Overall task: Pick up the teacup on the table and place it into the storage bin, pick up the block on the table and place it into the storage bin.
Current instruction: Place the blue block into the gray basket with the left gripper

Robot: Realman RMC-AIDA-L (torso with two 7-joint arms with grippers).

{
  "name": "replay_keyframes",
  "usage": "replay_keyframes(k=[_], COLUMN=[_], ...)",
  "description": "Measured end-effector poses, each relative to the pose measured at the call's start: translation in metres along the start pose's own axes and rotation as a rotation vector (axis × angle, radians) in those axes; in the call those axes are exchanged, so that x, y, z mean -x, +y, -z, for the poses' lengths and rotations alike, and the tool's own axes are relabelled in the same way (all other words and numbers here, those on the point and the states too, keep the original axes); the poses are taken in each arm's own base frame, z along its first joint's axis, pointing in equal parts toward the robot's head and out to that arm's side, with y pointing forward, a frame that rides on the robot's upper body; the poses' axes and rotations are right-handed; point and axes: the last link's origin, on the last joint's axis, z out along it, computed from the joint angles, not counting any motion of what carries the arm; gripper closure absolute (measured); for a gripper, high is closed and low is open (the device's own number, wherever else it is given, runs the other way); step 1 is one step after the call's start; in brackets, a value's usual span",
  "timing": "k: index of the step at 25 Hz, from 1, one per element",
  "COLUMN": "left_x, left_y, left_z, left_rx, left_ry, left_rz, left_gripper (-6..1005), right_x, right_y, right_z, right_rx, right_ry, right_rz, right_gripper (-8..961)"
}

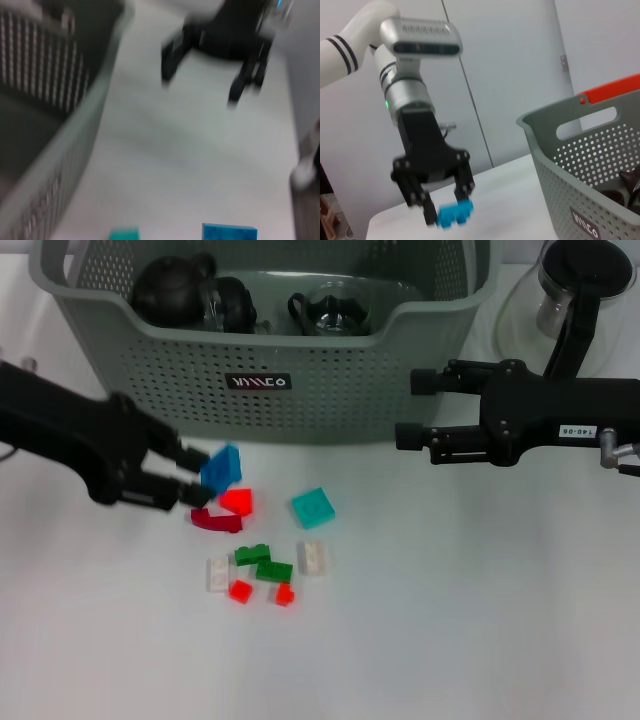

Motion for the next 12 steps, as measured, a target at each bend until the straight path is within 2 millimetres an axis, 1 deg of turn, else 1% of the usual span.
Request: replay_keyframes(k=[2,5,9,12], left_x=[0.001,-0.003,-0.02,-0.031], left_y=[-0.001,-0.004,-0.011,-0.019], left_z=[0.009,0.022,0.046,0.054], left_rx=[0.034,0.095,0.119,0.078], left_ry=[0.099,0.295,0.598,0.683], left_rz=[0.01,0.033,0.035,0.053], left_gripper=[526,520,512,506], right_x=[0.0,-0.001,-0.001,-0.001], right_y=[0.0,0.001,0.001,0.001], right_z=[0.0,0.001,0.001,0.001], right_rx=[0.001,0.003,0.003,0.004], right_ry=[0.001,0.002,0.002,0.003], right_rz=[-0.002,-0.004,-0.005,-0.004], right_gripper=[103,103,103,103])
